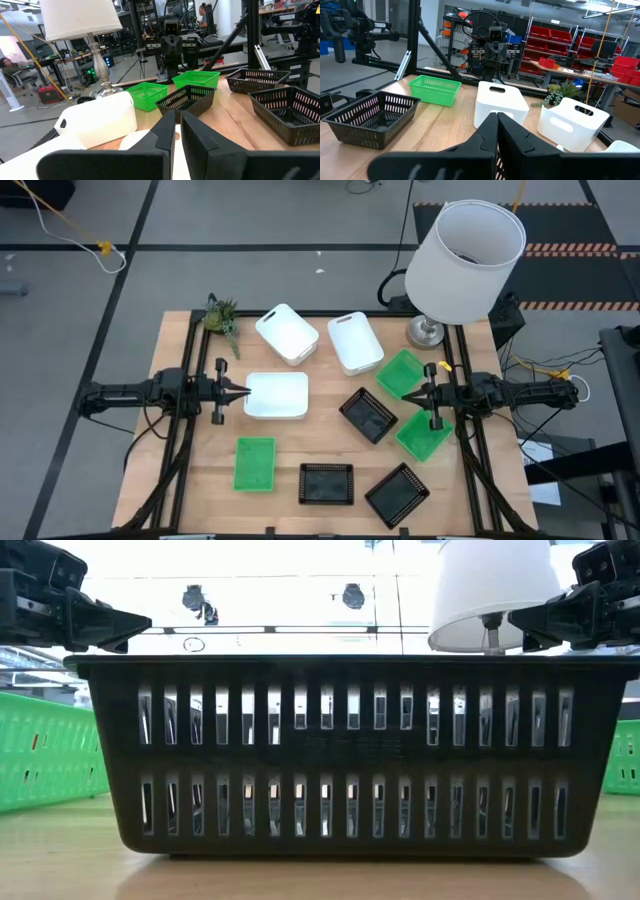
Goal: Stack baskets by color
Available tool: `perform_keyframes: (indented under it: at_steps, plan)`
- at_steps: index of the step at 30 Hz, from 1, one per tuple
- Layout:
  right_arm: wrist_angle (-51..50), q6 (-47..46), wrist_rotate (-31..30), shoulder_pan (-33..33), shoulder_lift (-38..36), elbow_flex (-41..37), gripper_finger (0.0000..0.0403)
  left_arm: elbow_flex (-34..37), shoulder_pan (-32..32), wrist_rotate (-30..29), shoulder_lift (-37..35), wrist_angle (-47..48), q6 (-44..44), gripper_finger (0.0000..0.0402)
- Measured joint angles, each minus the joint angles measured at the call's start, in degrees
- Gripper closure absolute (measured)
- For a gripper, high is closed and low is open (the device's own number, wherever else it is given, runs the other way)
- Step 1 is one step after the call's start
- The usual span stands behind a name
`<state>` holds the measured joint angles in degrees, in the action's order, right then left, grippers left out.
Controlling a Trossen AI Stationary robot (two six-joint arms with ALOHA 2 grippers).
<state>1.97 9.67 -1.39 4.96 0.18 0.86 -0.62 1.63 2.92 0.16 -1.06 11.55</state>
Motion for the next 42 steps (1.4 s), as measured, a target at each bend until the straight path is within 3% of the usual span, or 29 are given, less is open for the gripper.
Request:
perform_keyframes:
  at_steps: [28, 38, 42]
  plan:
    - [-0.01, 0.02, 0.00, 0.01, -0.01, -0.01, 0.0401, 0.02, 0.00, -0.01, 0.00, 0.00, 0.00, 0.0369]
    - [0.02, 4.85, -0.07, 0.01, 0.00, 0.00, 0.0401, 0.01, 0.01, -0.02, -0.01, -0.01, 0.00, 0.0369]
    - [1.29, 6.30, -1.63, -0.01, 0.01, 0.00, 0.0401, 0.00, 0.09, -3.89, 0.00, -0.27, 1.05, 0.0369]
